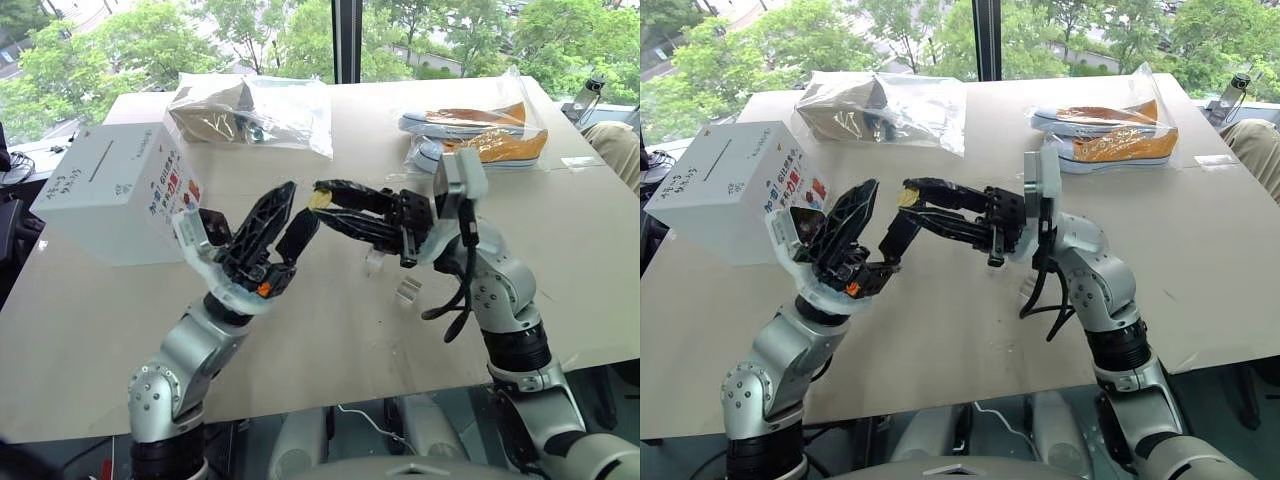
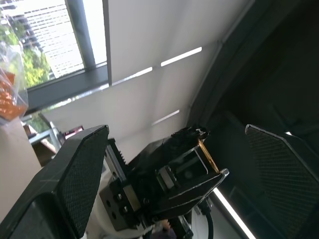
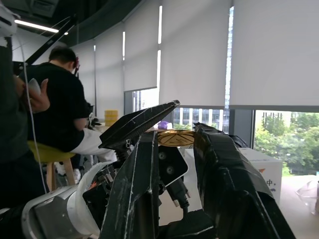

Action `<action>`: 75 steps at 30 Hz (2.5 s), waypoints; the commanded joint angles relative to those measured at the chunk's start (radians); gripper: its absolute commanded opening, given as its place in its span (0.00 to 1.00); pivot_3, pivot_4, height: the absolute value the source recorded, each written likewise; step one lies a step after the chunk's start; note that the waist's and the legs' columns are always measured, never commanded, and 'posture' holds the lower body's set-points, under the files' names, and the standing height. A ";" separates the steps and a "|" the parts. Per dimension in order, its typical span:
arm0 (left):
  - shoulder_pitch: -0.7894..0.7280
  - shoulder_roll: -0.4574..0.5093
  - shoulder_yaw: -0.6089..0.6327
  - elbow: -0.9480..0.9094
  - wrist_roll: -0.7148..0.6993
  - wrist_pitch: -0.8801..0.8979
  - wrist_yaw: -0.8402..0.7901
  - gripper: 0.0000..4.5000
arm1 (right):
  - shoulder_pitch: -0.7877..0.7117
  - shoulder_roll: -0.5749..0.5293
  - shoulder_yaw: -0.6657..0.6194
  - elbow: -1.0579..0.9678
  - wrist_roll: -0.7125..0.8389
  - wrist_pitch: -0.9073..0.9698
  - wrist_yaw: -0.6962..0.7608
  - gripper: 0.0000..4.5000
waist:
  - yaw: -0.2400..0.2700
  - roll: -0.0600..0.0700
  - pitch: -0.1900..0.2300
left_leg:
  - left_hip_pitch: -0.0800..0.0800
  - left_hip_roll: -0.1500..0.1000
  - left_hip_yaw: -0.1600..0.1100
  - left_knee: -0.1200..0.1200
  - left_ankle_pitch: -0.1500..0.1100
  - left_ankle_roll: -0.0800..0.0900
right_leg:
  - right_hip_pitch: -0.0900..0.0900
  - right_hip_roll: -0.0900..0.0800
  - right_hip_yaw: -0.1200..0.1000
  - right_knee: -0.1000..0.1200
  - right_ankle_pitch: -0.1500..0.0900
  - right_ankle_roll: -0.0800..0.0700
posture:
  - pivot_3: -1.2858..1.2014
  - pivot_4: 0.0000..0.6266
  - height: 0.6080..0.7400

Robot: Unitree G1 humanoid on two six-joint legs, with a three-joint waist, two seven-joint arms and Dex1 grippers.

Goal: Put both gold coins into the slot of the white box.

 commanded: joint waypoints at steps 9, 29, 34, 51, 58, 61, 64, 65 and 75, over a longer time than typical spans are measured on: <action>-0.046 0.195 0.040 0.060 -0.016 0.123 -0.153 1.00 | -0.019 -0.053 0.011 0.021 -0.031 -0.105 0.140 0.12 | -0.002 0.001 0.001 | 0.000 0.000 0.000 -0.001 0.000 0.000 | 0.000 0.000 0.000 -0.001 0.000 0.000 | 0.52 0.24 1.00; -0.051 0.231 0.045 0.091 -0.016 0.170 -0.223 0.09 | -0.013 -0.028 0.029 0.026 -0.068 -0.156 0.133 0.12 | -0.002 0.003 0.002 | -0.001 0.001 0.000 -0.002 0.000 0.000 | 0.000 -0.001 0.000 -0.004 0.000 0.000 | 0.52 0.24 1.00; -0.051 0.233 0.044 0.089 -0.016 0.173 -0.234 0.09 | -0.015 -0.029 0.027 0.030 -0.073 -0.161 0.129 0.12 | -0.002 0.003 0.002 | -0.001 0.001 0.000 -0.002 0.000 0.000 | 0.000 -0.001 0.000 -0.004 0.000 0.000 | 0.52 0.24 1.00; -0.060 0.223 0.022 0.086 -0.016 0.178 -0.245 0.09 | -0.024 -0.015 0.037 0.020 -0.073 -0.159 0.112 0.12 | -0.002 0.004 0.003 | -0.001 0.001 0.000 -0.004 0.000 0.000 | 0.000 -0.002 0.000 -0.007 0.000 0.000 | 0.52 0.24 1.00; -0.071 0.217 0.007 0.087 -0.016 0.179 -0.245 0.09 | -0.030 -0.012 0.039 0.019 -0.071 -0.156 0.107 0.12 | -0.002 0.004 0.003 | -0.002 0.001 0.000 -0.004 0.000 0.000 | 0.000 -0.002 0.000 -0.009 0.000 0.000 | 0.52 0.24 1.00; -0.074 0.218 0.004 0.090 -0.016 0.179 -0.243 0.04 | -0.033 -0.011 0.039 0.020 -0.072 -0.156 0.108 0.12 | -0.002 0.004 0.003 | -0.002 0.001 0.000 -0.005 0.000 0.000 | 0.000 -0.002 0.000 -0.010 0.000 0.000 | 0.52 0.24 1.00; -0.076 0.215 0.004 0.093 -0.016 0.174 -0.239 0.04 | -0.035 -0.011 0.039 0.021 -0.071 -0.155 0.108 0.12 | -0.002 0.004 0.003 | -0.002 0.001 0.000 -0.006 0.000 0.000 | 0.000 -0.002 0.000 -0.010 0.000 0.000 | 0.52 0.24 1.00; -0.076 0.213 0.004 0.095 -0.016 0.172 -0.239 0.04 | -0.035 -0.012 0.039 0.021 -0.071 -0.154 0.107 0.12 | -0.002 0.004 0.003 | -0.002 0.001 0.000 -0.006 0.000 0.000 | 0.000 -0.002 0.000 -0.011 0.000 0.000 | 0.52 0.24 1.00; -0.081 0.204 0.004 0.097 -0.016 0.160 -0.219 0.04 | -0.035 -0.025 0.044 0.021 -0.070 -0.123 0.094 0.12 | -0.002 0.004 0.003 | -0.002 0.001 0.000 -0.009 0.000 0.000 | 0.000 -0.002 0.000 -0.013 0.000 0.000 | 0.52 0.24 1.00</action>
